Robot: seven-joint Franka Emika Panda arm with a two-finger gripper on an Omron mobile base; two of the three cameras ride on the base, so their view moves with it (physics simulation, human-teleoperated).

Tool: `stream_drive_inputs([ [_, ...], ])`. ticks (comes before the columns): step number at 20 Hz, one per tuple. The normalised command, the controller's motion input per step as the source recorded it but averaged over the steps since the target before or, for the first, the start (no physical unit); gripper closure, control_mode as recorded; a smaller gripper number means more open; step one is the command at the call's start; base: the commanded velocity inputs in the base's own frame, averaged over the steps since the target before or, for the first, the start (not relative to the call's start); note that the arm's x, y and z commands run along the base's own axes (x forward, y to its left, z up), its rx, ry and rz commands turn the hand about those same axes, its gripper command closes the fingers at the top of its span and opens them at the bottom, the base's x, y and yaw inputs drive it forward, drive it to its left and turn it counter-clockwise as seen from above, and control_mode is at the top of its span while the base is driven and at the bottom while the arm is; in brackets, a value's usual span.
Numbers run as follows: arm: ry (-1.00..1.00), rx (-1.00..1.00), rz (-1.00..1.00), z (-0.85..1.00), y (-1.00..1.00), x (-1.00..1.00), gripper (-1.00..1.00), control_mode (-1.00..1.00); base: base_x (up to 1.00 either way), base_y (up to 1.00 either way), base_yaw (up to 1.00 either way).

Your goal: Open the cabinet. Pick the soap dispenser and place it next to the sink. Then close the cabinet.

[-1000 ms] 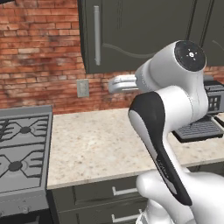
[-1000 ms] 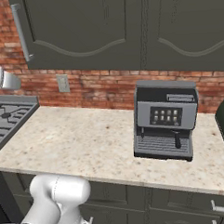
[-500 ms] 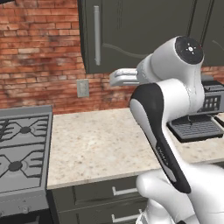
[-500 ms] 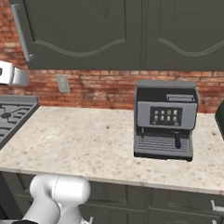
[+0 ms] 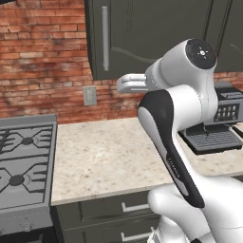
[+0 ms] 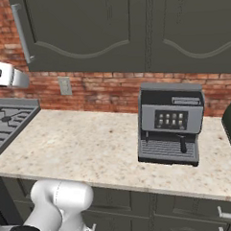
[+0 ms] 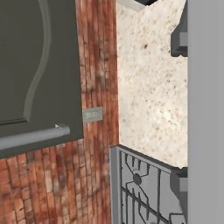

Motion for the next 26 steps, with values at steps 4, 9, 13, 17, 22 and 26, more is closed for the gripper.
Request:
stream_drive_inputs([
  [4, -0.03, 0.0, 0.0, 0.03, 0.04, 0.0, -1.0, -1.0, 0.0, 0.0, 0.0],
  [9, -0.02, 0.01, 0.0, 0.11, 0.02, 0.0, -1.0, -1.0, 0.0, 0.0, 0.0],
  [13, 0.0, 0.0, 0.0, 0.09, 0.0, 0.0, -1.0, -1.0, 0.0, 0.0, 0.0],
  [17, 0.0, 0.0, 0.0, 0.08, 0.0, 0.0, -1.0, -1.0, 0.0, 0.0, 0.0],
  [22, 0.0, 0.04, 0.0, 0.14, 0.0, 0.0, -1.0, -1.0, 0.0, 0.0, 0.0],
  [26, -0.01, 0.07, 0.0, 0.12, 0.0, 0.0, -1.0, -1.0, 0.0, 0.0, 0.0],
])
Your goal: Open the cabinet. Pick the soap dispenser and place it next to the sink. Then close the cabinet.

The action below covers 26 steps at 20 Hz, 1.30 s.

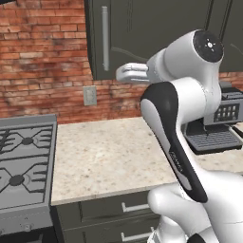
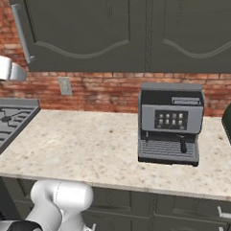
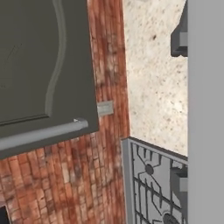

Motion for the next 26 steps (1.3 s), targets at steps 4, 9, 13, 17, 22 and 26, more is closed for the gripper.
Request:
stream_drive_inputs([
  [4, -0.1, 0.1, 0.0, 0.0, 0.0, 0.21, -1.0, -1.0, 0.0, 0.0, 0.0],
  [9, -0.18, 0.05, 0.04, 0.18, 0.0, 0.36, -1.0, -1.0, 0.0, 0.0, 0.0],
  [13, -0.01, -0.05, 0.0, 0.39, 0.03, 0.41, -1.0, -1.0, 0.0, 0.0, 0.0],
  [17, 0.22, -0.16, 0.0, 0.35, 0.05, 0.35, -1.0, -1.0, 0.0, 0.0, 0.0],
  [22, 0.35, -0.16, 0.0, 0.04, 0.17, 0.49, -1.0, -1.0, 0.0, 0.0, 0.0],
  [26, 0.08, -0.03, -0.01, 0.0, 0.17, 0.29, -1.0, -1.0, 0.0, 0.0, 0.0],
])
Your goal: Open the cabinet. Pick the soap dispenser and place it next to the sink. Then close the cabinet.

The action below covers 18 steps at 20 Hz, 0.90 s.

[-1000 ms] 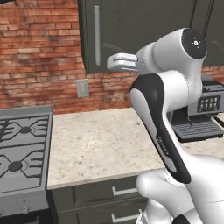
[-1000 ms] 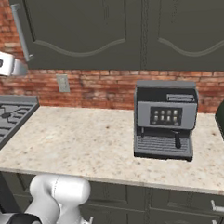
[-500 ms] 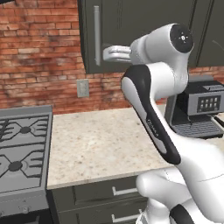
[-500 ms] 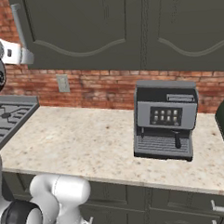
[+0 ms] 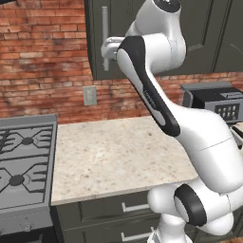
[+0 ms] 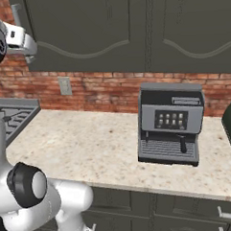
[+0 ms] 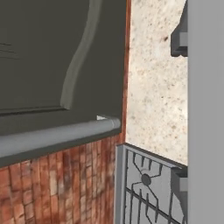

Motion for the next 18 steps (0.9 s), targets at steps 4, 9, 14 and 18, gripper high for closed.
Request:
stream_drive_inputs([
  [4, 0.0, 0.0, -0.02, -0.15, 0.17, 0.23, -1.0, -1.0, 0.0, 0.0, 0.0],
  [9, 0.02, -0.01, -0.02, -0.42, 0.22, 0.29, -1.0, -1.0, 0.0, 0.0, 0.0],
  [14, -0.02, 0.0, -0.02, -0.66, 0.05, 0.17, -1.0, -1.0, 0.0, 0.0, 0.0],
  [18, -0.11, 0.0, -0.02, -0.15, 0.0, 0.05, -1.0, -1.0, 0.0, 0.0, 0.0],
])
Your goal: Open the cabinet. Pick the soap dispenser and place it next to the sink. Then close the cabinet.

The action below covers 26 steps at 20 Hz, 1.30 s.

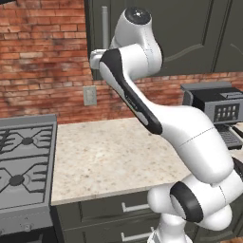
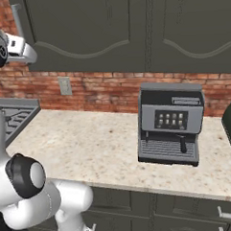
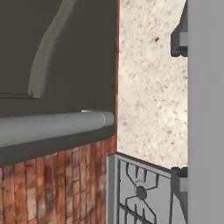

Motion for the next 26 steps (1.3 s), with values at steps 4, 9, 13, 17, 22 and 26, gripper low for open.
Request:
stream_drive_inputs([
  [4, -0.05, 0.0, -0.02, 0.02, 0.0, 0.03, -1.0, -1.0, 0.0, 0.0, 0.0],
  [9, 0.0, 0.0, -0.01, 0.22, 0.0, 0.14, -1.0, -1.0, 0.0, 0.0, 0.0],
  [13, 0.05, 0.0, -0.01, 0.22, 0.0, 0.34, -1.0, -1.0, 0.0, 0.0, 0.0],
  [17, 0.09, 0.0, 0.0, 0.23, 0.0, 0.38, -1.0, -1.0, 0.0, 0.0, 0.0],
  [22, 0.01, 0.0, 0.0, -0.02, 0.07, 0.43, -1.0, -1.0, 0.0, 0.0, 0.0],
  [26, 0.0, 0.0, 0.0, -0.02, 0.21, 0.35, -1.0, -1.0, 0.0, 0.0, 0.0],
])
